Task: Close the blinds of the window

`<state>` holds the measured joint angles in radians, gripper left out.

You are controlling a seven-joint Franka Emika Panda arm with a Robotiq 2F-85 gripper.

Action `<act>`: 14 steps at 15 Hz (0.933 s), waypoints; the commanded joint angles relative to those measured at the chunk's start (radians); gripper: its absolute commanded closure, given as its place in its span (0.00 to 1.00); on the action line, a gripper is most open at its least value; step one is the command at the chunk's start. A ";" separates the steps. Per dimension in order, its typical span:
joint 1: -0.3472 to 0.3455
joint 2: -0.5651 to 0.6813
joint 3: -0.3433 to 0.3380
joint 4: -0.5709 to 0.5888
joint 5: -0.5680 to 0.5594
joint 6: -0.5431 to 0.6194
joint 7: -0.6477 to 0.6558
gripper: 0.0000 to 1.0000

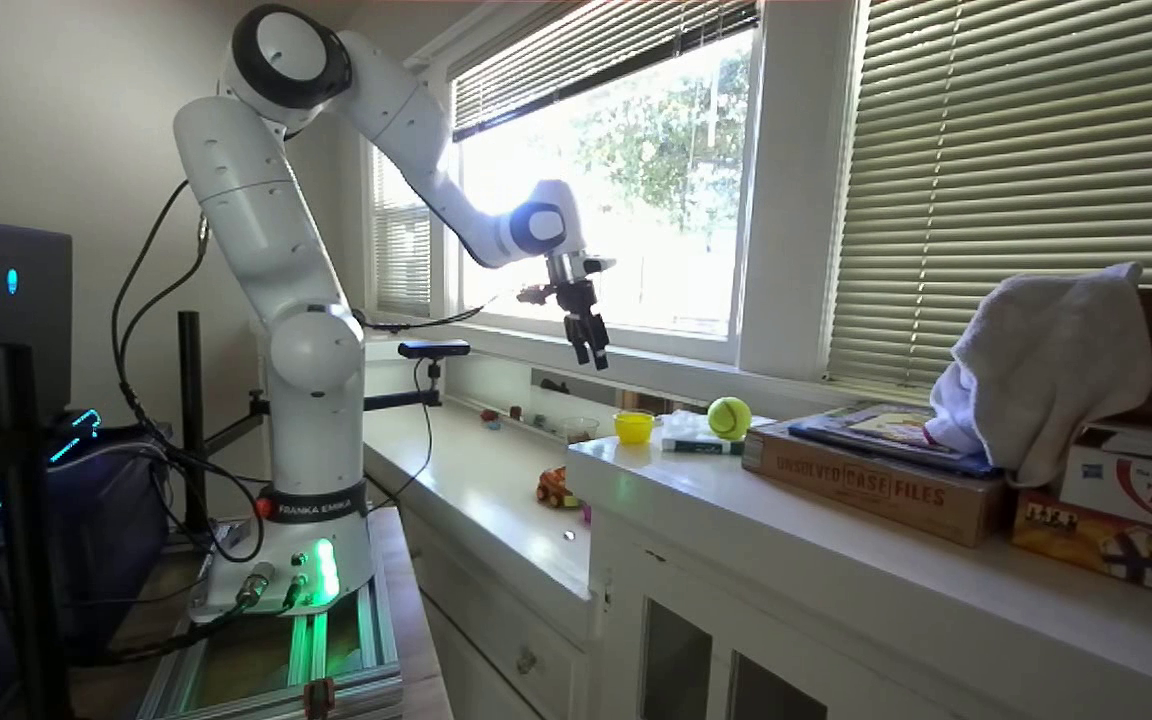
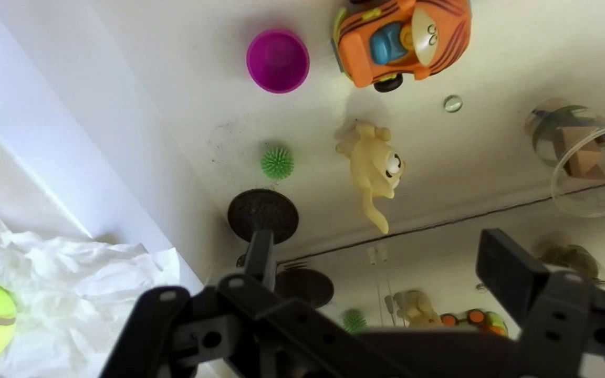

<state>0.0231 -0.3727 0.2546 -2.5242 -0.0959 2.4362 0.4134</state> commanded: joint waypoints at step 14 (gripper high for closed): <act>-0.045 0.178 -0.043 -0.008 -0.117 0.438 -0.096 0.00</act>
<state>-0.0252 -0.2671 0.2394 -2.5539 -0.1962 2.7450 0.3777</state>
